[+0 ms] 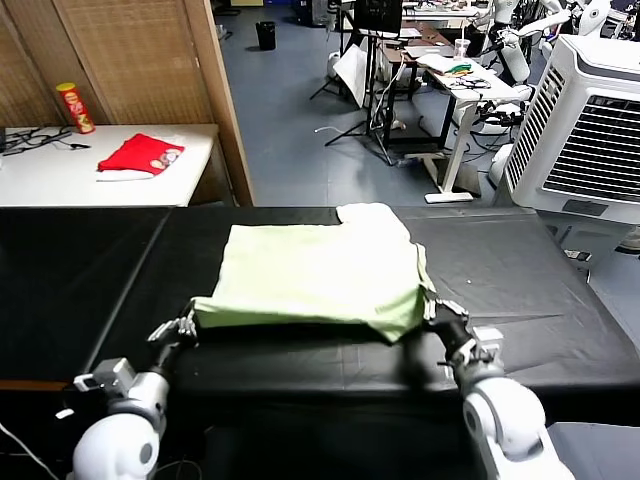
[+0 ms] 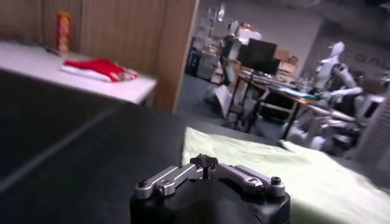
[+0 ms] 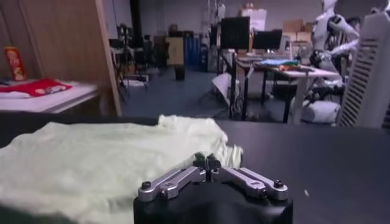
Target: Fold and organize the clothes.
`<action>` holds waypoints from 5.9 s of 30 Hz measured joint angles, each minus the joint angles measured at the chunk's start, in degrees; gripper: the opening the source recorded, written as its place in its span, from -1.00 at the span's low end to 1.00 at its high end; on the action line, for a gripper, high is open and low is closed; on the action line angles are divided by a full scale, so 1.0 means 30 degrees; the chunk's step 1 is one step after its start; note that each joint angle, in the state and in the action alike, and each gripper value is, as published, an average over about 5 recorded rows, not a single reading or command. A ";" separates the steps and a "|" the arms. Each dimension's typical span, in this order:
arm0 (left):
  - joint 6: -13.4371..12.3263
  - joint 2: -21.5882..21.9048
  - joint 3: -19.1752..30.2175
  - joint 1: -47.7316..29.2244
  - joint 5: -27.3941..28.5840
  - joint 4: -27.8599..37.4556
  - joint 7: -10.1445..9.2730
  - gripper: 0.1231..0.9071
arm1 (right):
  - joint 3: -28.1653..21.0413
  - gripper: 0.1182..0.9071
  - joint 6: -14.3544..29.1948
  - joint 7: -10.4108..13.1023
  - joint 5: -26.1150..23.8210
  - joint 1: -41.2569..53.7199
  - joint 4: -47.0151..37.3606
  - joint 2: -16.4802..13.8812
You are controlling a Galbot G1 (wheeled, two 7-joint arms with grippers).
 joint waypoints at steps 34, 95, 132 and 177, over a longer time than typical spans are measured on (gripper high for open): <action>0.0874 0.1891 0.1254 -0.2810 -0.0063 0.3312 0.0926 0.71 | 0.1327 0.68 -0.0938 -0.1527 0.0131 -0.3585 0.2622 -0.0876; 0.3243 0.3579 -0.1494 0.8024 0.1577 -0.4318 0.0087 0.39 | 0.3516 0.72 -0.2197 -0.0444 0.1748 -1.0278 0.9633 -0.1350; 0.5287 0.6620 0.6294 -1.2959 -0.6227 1.0716 -0.0625 0.72 | -0.5614 0.72 -0.1634 -0.1166 0.1761 1.3202 -1.5176 0.0680; 0.4366 0.5445 0.6668 -1.3900 -0.5199 1.3962 0.1263 -0.96 | -0.4444 -0.99 0.0008 -0.1544 0.1571 1.2591 -1.5630 0.1207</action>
